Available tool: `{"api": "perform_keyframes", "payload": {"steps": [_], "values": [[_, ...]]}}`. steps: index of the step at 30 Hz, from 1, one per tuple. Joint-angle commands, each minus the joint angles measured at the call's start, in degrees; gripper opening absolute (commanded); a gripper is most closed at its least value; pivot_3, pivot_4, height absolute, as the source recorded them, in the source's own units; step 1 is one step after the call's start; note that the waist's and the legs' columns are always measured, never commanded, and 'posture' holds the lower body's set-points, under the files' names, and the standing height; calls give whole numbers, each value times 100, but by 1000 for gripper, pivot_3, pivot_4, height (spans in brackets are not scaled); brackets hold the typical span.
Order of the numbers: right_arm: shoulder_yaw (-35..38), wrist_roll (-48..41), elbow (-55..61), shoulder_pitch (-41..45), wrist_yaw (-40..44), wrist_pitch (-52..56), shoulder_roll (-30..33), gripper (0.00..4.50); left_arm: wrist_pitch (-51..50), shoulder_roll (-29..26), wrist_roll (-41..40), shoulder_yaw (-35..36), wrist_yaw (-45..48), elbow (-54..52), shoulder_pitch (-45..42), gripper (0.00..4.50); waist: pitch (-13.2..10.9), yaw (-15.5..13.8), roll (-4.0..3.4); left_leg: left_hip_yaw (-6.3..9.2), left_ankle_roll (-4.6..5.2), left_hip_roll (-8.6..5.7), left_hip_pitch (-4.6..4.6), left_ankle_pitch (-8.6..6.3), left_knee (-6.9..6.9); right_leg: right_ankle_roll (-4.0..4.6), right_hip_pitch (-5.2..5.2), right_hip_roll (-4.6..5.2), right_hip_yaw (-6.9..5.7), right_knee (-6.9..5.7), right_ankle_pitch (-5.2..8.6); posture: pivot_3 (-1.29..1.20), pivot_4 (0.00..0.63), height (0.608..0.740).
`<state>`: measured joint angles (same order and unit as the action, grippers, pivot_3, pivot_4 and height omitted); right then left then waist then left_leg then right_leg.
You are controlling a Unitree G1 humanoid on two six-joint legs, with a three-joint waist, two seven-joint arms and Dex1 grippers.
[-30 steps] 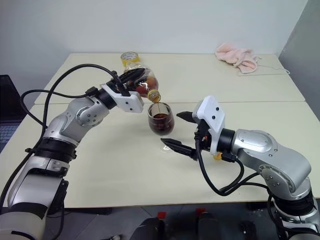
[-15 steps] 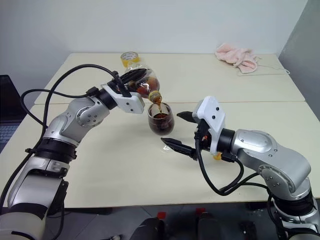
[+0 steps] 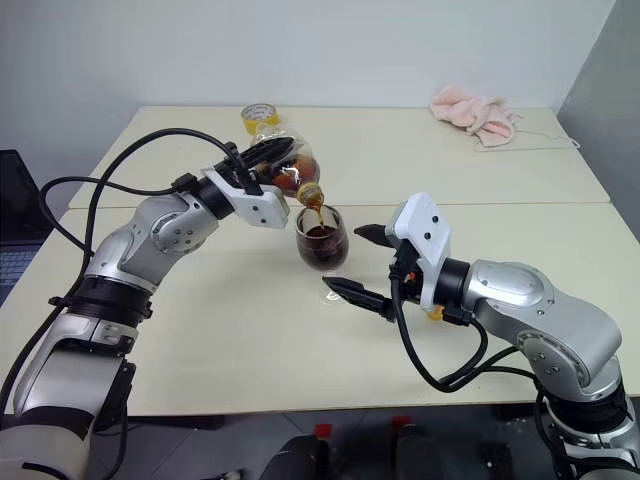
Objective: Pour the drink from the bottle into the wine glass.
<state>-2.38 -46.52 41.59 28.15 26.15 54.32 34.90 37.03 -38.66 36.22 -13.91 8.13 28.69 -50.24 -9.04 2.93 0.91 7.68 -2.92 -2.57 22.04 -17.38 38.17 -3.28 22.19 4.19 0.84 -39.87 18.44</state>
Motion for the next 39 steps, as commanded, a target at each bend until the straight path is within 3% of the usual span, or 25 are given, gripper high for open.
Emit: {"api": "perform_keyframes", "payload": {"steps": [1,26,32,39], "values": [[75,-92,206,63,-5,-76,-36,4500,78,-111,-22,99,-106,-225,-50,896,0,0,0,0,0,0,0,0,0,0,0,0,0,0,0,0,150,740],[62,-70,162,111,63,-116,-33,4500,-733,133,-1016,377,502,-894,492,896,0,5,0,1,0,1,1,0,1,0,0,0,1,0,0,0,150,740],[70,-45,210,66,176,-214,-2,4500,-2201,743,-2363,992,1015,-1323,809,896,0,11,0,2,0,2,2,0,3,0,0,1,0,1,0,0,150,740],[100,-39,278,-33,327,-305,72,4500,-3648,1180,-3366,1575,1257,-1827,1277,886,1,34,0,3,0,3,1,0,4,0,0,0,-2,-1,0,0,150,740]]}}
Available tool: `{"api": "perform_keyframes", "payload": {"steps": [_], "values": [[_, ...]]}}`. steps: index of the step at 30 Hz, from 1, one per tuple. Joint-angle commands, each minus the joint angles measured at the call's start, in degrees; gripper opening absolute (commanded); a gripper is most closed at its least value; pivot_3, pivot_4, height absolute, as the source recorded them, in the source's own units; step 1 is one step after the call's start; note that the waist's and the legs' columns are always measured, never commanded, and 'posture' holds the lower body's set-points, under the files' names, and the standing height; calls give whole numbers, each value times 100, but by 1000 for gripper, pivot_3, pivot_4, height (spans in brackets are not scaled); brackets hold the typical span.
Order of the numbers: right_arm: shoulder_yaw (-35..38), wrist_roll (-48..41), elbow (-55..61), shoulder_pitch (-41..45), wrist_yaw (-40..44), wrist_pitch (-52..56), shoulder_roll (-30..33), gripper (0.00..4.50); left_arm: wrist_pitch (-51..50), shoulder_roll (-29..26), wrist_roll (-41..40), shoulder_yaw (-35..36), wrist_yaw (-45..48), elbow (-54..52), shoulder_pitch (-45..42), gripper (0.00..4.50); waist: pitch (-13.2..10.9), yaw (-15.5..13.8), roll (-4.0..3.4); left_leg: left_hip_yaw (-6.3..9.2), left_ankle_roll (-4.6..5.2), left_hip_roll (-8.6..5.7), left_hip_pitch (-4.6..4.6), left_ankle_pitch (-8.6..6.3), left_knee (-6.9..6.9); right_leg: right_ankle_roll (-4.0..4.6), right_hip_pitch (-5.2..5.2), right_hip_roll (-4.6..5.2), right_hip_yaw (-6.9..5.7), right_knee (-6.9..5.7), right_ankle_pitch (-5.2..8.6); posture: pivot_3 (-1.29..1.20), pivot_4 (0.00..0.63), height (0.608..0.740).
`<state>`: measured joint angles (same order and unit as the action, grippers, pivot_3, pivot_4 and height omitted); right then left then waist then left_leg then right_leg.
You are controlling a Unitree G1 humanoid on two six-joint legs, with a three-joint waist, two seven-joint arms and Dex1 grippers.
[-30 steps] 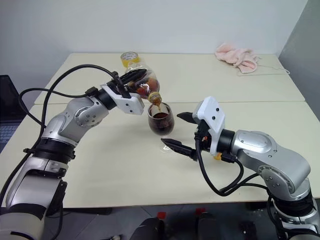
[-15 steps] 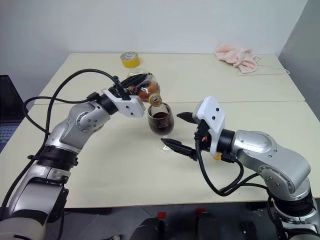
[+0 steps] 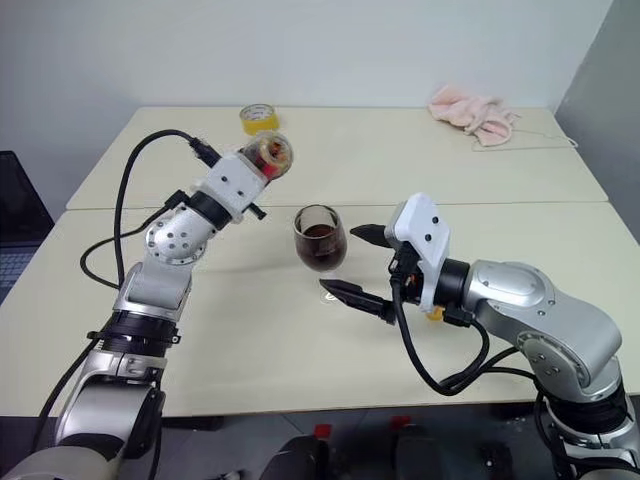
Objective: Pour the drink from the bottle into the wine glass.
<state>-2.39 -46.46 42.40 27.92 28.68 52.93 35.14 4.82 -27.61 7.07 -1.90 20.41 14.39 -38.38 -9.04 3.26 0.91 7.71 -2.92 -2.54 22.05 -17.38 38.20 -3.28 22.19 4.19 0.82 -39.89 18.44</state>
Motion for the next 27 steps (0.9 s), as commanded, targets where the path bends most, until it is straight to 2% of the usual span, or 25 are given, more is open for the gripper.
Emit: {"api": "perform_keyframes", "payload": {"steps": [1,7,15,27], "values": [[100,-33,199,-18,89,-177,56,4500,-596,130,-596,462,40,-431,174,872,0,0,0,0,0,0,0,0,0,0,0,0,0,1,0,0,150,740],[111,-122,179,-89,164,-139,102,4500,-1275,495,-1331,948,-3,-410,645,871,1,-15,2,1,0,0,-1,0,2,0,-2,1,0,1,0,0,150,740],[186,-172,100,-214,172,-136,193,4500,-1519,908,-1899,1575,-452,-106,766,871,4,-36,5,-2,0,1,-1,0,7,0,-4,2,1,3,0,0,150,740],[286,-194,137,-257,-80,-194,82,4500,-1487,1146,-1922,1721,-858,417,764,871,6,-52,10,-3,0,0,0,0,8,0,-4,3,2,3,0,0,150,740]]}}
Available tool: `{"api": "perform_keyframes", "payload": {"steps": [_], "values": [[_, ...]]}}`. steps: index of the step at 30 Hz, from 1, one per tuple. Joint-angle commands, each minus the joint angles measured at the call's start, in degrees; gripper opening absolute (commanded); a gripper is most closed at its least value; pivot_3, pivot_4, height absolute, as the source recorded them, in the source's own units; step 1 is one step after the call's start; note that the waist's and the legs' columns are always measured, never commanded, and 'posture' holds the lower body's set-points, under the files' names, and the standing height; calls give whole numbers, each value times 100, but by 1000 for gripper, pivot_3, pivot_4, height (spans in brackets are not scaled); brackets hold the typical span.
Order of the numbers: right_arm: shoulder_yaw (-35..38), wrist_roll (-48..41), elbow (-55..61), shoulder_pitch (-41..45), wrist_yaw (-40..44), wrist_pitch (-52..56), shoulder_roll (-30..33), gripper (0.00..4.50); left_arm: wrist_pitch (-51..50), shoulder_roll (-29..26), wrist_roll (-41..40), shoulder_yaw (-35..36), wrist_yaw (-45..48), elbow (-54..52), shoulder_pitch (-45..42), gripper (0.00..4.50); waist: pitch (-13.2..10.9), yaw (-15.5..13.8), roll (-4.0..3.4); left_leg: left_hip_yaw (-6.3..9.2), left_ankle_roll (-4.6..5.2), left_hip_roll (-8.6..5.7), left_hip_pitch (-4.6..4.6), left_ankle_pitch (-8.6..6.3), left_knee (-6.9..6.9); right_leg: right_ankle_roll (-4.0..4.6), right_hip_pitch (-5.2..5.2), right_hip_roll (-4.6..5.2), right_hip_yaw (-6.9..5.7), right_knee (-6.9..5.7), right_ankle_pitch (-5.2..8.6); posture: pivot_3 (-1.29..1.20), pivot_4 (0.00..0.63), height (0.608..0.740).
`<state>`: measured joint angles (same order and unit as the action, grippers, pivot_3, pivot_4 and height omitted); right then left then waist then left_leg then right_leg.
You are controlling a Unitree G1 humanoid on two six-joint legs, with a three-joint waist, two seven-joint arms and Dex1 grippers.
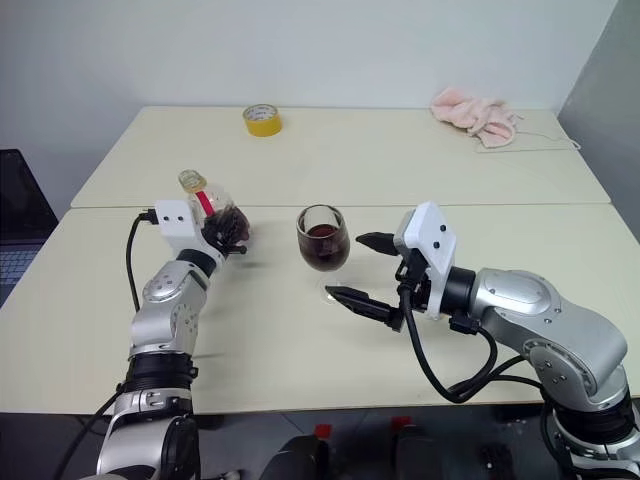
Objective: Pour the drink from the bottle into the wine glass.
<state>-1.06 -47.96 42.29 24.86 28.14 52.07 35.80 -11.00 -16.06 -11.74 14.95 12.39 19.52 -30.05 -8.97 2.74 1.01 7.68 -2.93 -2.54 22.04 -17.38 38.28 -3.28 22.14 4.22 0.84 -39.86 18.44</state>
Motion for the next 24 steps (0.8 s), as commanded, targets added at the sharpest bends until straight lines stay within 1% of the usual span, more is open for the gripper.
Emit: {"api": "perform_keyframes", "payload": {"steps": [1,5,14,16,24], "values": [[152,-48,149,58,-27,-104,19,4500,109,-8,-39,37,-69,-66,-82,871,0,0,0,0,0,0,0,0,0,0,0,0,0,0,0,0,150,740],[150,-93,156,126,-48,-68,14,4500,137,25,-134,179,-202,150,-156,871,0,0,1,-1,0,0,0,0,0,0,0,0,1,0,0,0,150,740],[116,-106,126,173,-27,-70,37,4500,194,-49,-65,124,-302,343,-165,871,2,-2,3,-1,0,1,-1,0,-1,0,0,0,1,0,0,0,150,740],[103,-95,123,151,-4,-85,40,4500,284,-91,-3,13,-169,287,-120,1593,2,-3,3,-1,0,0,-1,0,-1,0,0,0,2,0,0,0,150,740],[88,-47,119,75,75,-135,62,4500,514,-178,150,-157,-58,176,-25,4168,2,-4,3,-1,0,0,-1,0,-1,0,0,0,1,0,0,0,150,740]]}}
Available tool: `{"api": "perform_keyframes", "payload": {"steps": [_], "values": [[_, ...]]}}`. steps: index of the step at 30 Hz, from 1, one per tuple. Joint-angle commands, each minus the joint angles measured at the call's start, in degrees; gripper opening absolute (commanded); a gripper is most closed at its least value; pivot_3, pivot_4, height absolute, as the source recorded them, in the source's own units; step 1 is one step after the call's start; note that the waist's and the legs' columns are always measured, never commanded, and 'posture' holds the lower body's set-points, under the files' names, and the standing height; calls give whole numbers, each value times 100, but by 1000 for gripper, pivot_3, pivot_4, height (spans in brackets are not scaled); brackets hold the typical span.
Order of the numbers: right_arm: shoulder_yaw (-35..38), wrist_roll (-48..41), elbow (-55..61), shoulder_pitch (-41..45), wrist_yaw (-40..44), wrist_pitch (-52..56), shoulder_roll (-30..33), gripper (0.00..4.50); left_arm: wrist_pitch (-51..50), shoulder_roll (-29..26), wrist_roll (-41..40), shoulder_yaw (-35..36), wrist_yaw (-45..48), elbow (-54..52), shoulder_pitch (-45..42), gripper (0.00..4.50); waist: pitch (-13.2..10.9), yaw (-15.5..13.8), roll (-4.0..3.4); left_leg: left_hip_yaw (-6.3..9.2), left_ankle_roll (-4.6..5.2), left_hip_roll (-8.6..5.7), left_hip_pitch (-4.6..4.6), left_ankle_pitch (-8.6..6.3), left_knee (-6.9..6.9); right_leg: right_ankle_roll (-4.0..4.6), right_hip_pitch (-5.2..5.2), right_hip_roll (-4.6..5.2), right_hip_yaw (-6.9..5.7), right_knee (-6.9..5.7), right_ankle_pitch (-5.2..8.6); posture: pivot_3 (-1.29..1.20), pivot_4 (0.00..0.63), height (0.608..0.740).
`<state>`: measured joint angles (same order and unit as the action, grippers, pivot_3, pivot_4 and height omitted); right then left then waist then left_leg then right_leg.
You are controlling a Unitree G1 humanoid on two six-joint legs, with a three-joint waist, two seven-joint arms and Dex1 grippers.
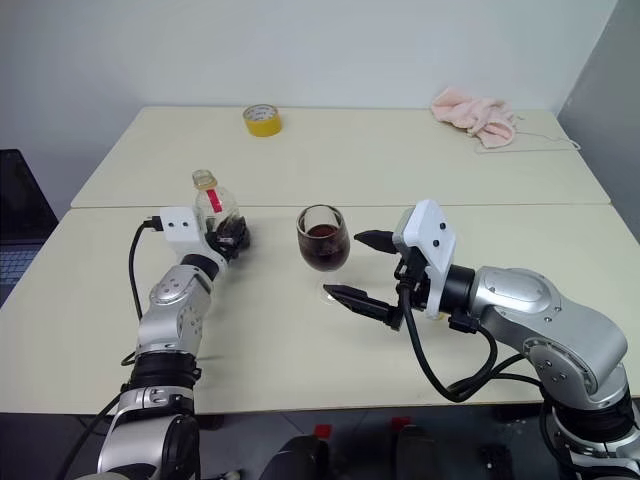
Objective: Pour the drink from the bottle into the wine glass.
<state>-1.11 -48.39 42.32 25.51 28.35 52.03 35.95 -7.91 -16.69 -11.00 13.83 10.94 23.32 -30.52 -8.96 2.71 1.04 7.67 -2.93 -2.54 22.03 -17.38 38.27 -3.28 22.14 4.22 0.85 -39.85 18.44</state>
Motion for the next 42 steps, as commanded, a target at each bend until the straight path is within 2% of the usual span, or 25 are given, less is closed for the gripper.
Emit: {"api": "perform_keyframes", "payload": {"steps": [1,10,16,22,27,31,35,37,42], "values": [[86,2,116,7,64,-138,48,4500,228,-127,85,-61,112,-219,38,4467,0,0,0,0,0,0,0,0,0,0,0,0,0,0,0,0,150,740],[61,95,102,-38,134,-222,82,4500,335,-231,147,-144,347,-627,371,4467,0,-2,0,0,0,1,0,0,-2,0,0,0,1,2,0,0,150,740],[76,295,138,-230,138,-387,85,4500,169,-320,76,-96,429,-1473,930,4467,0,-10,0,0,0,1,-1,0,-5,0,0,0,3,4,0,0,150,740],[58,1074,63,-1106,156,-1250,-30,4500,-474,-313,-55,-3,314,-2992,1859,4467,1,-62,1,-2,0,2,-5,0,-9,0,-5,1,6,14,0,0,150,740],[66,1567,-216,-1997,322,-2104,-270,4500,-1062,-222,13,79,-77,-3667,2211,4467,2,-99,2,-6,0,3,-10,0,-7,0,-14,-1,8,19,0,0,150,740],[94,2034,-921,-2817,38,-2808,-830,4500,-1462,-191,107,-21,-240,-4065,2511,4467,5,-102,5,-3,1,5,-28,-1,-16,0,-37,-4,4,36,0,0,150,740],[97,2938,-1669,-3039,-882,-3803,-1754,4500,-1344,-73,-39,-95,-95,-4334,2693,4467,5,-103,2,-6,1,7,-32,-1,-18,0,-39,-5,9,38,0,0,150,740],[-37,3400,-1996,-3146,-1062,-4311,-1999,4500,-1212,-16,-89,-81,-39,-4360,2724,4467,6,-103,0,-6,0,7,-33,0,-19,1,-37,-6,10,35,1,0,150,740],[-45,3723,-2503,-3168,-1398,-4902,-2558,4500,-1005,66,-85,-201,80,-4488,2911,4467,6,-101,-1,-10,-1,8,-35,0,-22,1,-38,-6,12,39,1,0,150,740]]}}
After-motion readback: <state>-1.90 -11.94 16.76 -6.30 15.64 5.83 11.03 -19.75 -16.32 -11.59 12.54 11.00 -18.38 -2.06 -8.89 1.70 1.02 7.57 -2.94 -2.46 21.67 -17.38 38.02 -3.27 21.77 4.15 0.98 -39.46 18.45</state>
